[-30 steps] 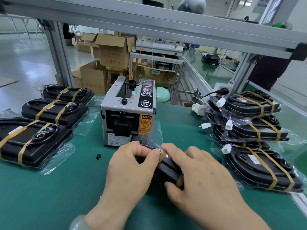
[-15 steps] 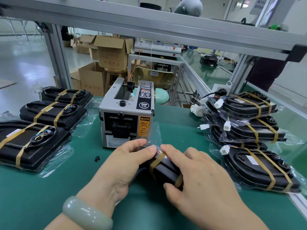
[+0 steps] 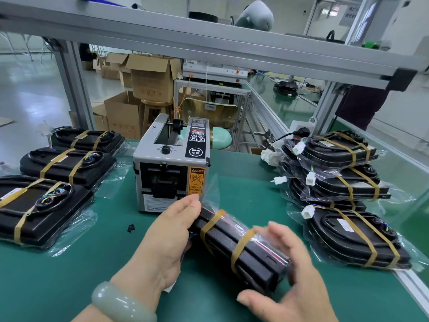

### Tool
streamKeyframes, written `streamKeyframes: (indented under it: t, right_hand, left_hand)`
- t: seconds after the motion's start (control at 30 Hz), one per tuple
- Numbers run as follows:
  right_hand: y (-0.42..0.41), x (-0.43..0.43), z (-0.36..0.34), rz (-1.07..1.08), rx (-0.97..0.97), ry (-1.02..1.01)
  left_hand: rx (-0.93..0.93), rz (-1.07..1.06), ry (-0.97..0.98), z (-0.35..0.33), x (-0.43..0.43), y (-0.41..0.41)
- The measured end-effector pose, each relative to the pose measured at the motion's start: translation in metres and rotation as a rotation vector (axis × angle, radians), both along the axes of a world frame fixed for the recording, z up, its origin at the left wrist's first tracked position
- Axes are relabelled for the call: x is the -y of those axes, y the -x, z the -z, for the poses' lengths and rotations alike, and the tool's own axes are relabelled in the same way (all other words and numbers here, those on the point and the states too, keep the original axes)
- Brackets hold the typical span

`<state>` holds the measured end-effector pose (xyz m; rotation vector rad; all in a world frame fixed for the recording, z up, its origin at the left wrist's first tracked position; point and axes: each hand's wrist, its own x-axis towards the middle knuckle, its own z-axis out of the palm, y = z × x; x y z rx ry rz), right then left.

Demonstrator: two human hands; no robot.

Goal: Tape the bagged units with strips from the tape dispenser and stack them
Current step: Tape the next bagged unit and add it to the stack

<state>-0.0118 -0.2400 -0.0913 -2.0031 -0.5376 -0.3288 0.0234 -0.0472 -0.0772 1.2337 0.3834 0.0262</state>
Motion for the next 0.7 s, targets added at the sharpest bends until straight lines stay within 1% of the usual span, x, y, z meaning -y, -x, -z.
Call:
streamKeyframes:
  t: [0.03, 0.07, 0.13, 0.17, 0.23, 0.27, 0.37, 0.47, 0.6, 0.7]
  right_hand:
    - [0.002, -0.003, 0.002, -0.028, -0.063, -0.044]
    - [0.003, -0.005, 0.002, -0.038, -0.063, -0.061]
    - [0.003, -0.007, -0.002, -0.020, -0.002, -0.071]
    - [0.003, -0.007, -0.005, 0.017, 0.036, -0.051]
    - [0.002, -0.005, -0.011, 0.117, 0.134, 0.033]
    - [0.002, -0.005, -0.014, 0.172, 0.173, 0.089]
    - [0.002, -0.004, -0.024, 0.292, 0.196, 0.214]
    - [0.003, -0.009, -0.032, 0.342, 0.214, 0.314]
    - [0.006, -0.014, -0.036, 0.320, 0.172, 0.415]
    - [0.007, -0.014, -0.037, 0.294, 0.142, 0.471]
  left_hand:
    - [0.000, -0.010, 0.017, 0.000, -0.001, 0.000]
    - [0.001, -0.009, 0.031, 0.000, -0.002, 0.000]
    - [0.017, 0.009, 0.002, 0.001, -0.007, 0.001]
    - [0.031, -0.011, -0.050, 0.002, -0.011, 0.001]
    - [0.061, -0.141, -0.164, 0.003, -0.021, 0.000]
    - [0.067, -0.217, -0.188, 0.001, -0.027, -0.002]
    - [0.011, -0.327, -0.126, -0.010, -0.041, -0.010]
    - [-0.090, -0.326, -0.060, -0.018, -0.047, -0.022]
    - [-0.148, -0.287, -0.005, -0.020, -0.048, -0.034]
    - [-0.147, -0.321, 0.017, -0.022, -0.047, -0.039]
